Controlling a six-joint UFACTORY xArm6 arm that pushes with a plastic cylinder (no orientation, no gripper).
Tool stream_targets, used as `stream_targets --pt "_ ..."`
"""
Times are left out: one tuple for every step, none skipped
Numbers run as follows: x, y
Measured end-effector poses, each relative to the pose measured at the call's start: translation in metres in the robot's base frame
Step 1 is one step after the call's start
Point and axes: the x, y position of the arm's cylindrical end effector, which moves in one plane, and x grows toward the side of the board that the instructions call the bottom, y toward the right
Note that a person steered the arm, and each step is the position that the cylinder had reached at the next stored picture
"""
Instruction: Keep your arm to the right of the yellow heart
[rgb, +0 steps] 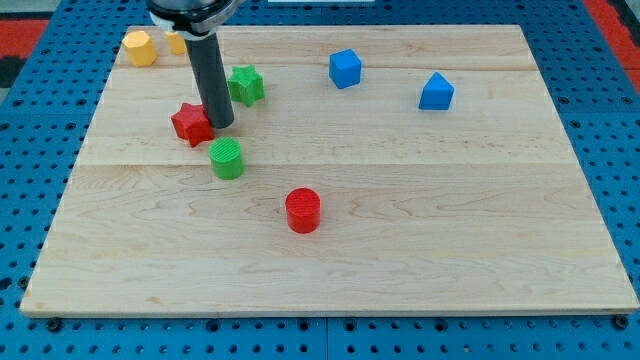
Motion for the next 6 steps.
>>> stream_targets --pt "0.042 0.014" --pt "0.057 0.021" --pt "0.049 0.068" --pt "-0.011 0.082" --pt "-0.087 0.086" --pt "-0.140 0.089"
